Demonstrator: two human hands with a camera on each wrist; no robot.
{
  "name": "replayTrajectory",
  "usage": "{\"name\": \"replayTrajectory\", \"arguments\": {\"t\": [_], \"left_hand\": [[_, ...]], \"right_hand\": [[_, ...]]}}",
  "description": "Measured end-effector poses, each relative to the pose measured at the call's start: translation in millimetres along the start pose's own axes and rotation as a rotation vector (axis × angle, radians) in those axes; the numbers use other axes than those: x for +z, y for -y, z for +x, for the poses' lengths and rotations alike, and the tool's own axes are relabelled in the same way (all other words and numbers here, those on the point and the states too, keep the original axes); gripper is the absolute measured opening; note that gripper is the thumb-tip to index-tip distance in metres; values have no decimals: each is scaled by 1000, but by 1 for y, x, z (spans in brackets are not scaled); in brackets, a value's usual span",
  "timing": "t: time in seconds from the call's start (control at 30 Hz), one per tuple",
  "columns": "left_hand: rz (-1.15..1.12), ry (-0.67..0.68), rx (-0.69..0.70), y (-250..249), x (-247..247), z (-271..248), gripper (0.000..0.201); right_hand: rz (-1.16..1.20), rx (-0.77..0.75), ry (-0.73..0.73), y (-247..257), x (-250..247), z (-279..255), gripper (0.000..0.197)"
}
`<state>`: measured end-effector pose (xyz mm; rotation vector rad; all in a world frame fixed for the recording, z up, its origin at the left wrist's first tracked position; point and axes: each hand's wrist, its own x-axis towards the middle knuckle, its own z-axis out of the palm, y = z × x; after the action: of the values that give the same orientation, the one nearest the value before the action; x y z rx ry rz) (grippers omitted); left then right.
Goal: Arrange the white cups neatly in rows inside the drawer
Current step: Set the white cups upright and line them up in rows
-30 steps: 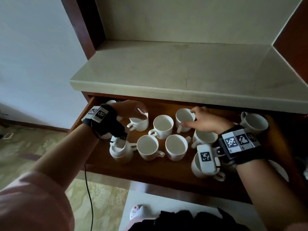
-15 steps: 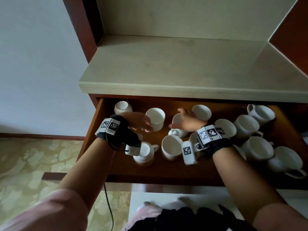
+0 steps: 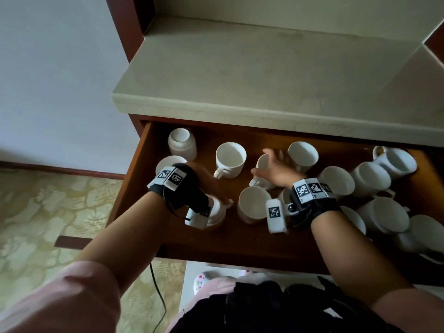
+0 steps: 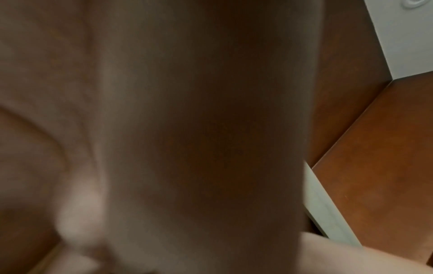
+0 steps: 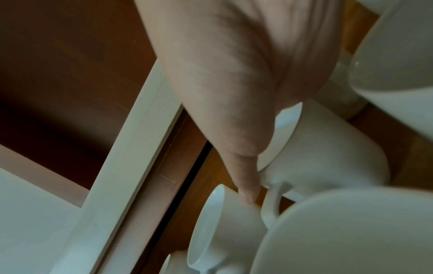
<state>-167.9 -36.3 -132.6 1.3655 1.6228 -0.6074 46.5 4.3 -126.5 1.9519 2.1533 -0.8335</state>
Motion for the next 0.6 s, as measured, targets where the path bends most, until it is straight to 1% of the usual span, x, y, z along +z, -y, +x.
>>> {"name": "replayTrajectory", "arguments": {"t": [0.03, 0.07, 0.13, 0.17, 0.2, 0.23, 0.27, 0.33, 0.37, 0.4, 0.43, 0.47, 0.5, 0.53, 0.57, 0.6], "left_hand": [[6, 8, -14, -3, 2, -3, 113], [-24, 3, -34, -6, 3, -10, 108], [-114, -77, -53, -2, 5, -19, 82], [-176, -112, -77, 2, 6, -21, 74], [-254, -128, -93, 6, 9, -26, 70], [-307, -135, -76, 8, 11, -28, 68], [-327, -141, -16, 10, 12, -27, 69], [-296, -111, 74, 5, 13, -26, 80], [-304, -84, 64, 2, 13, -25, 88], [-314, -61, 42, 1, 12, -26, 90], [-322, -71, 36, 1, 13, -29, 85], [-324, -93, 55, 1, 14, -31, 78], [-347, -110, 82, 5, 13, -30, 76], [-381, -108, 71, 8, 12, -32, 78], [-392, -90, 20, 7, 10, -31, 83], [-353, -75, -22, 7, 8, -30, 92]], "right_hand": [[8, -6, 0, -1, 0, 1, 82], [13, -11, -1, -2, 0, 1, 82], [15, -17, -6, -2, 1, 1, 80], [19, -18, -6, -2, 1, 1, 79], [24, -19, -6, -1, 1, 2, 79], [29, -19, -7, -1, 1, 2, 79], [34, -20, -8, -1, 1, 1, 78], [40, -30, -9, -3, 1, 1, 78], [40, -39, -8, -4, 1, 1, 78], [39, -46, -5, -5, 1, 1, 78], [40, -49, -2, -5, 1, 1, 78], [42, -50, 1, -6, 1, 0, 78], [44, -50, 4, -5, 1, 1, 78], [46, -51, 6, -5, 0, 1, 78], [48, -52, 7, -6, 0, 1, 78], [47, -51, 6, -6, 0, 1, 78]]}}
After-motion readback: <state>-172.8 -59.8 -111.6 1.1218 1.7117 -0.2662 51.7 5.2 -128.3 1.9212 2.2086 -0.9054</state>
